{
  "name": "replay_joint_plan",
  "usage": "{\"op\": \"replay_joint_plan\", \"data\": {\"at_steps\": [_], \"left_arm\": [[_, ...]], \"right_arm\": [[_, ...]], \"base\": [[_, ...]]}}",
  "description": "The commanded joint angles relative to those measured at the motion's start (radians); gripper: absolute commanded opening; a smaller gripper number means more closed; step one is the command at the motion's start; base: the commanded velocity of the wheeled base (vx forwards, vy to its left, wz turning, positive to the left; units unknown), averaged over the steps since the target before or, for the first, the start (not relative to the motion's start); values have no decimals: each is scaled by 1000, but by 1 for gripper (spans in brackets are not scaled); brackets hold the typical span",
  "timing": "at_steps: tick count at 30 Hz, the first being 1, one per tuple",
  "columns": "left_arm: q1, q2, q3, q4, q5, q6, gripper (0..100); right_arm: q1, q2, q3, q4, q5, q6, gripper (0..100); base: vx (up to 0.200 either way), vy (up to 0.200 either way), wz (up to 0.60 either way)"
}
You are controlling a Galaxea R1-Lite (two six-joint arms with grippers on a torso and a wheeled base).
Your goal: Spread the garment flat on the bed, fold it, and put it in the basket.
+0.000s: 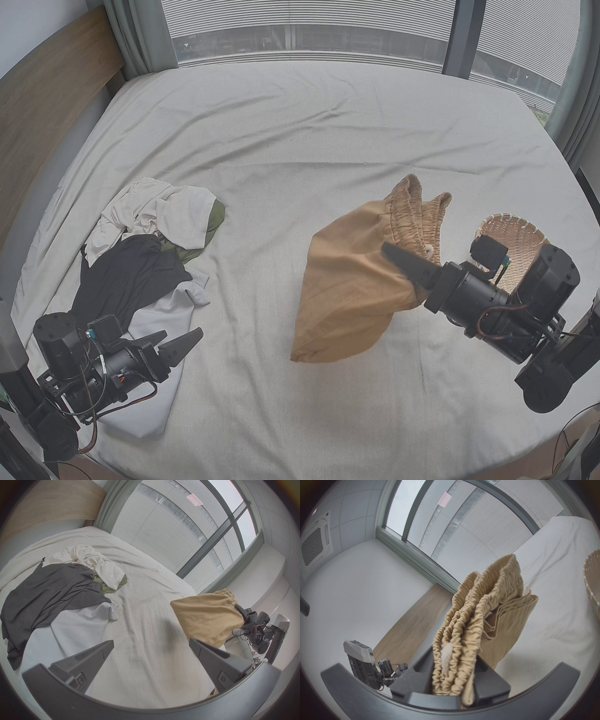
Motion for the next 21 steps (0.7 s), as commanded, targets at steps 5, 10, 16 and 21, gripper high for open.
{"op": "replay_joint_plan", "data": {"at_steps": [5, 10, 16, 21], "left_arm": [[-1, 5, 2, -1, 0, -1, 100], [-1, 4, 0, -1, 0, -1, 100], [-5, 5, 2, -1, 0, -1, 100], [-5, 7, 2, -1, 0, -1, 100]], "right_arm": [[-49, -66, -60, 7, 21, 14, 0], [-144, -68, -85, 6, 20, 14, 0], [-217, -68, -97, 4, 18, -29, 0], [-310, -73, -95, 3, 12, -49, 0]], "base": [[0, 0, 0], [0, 0, 0], [0, 0, 0], [0, 0, 0]]}}
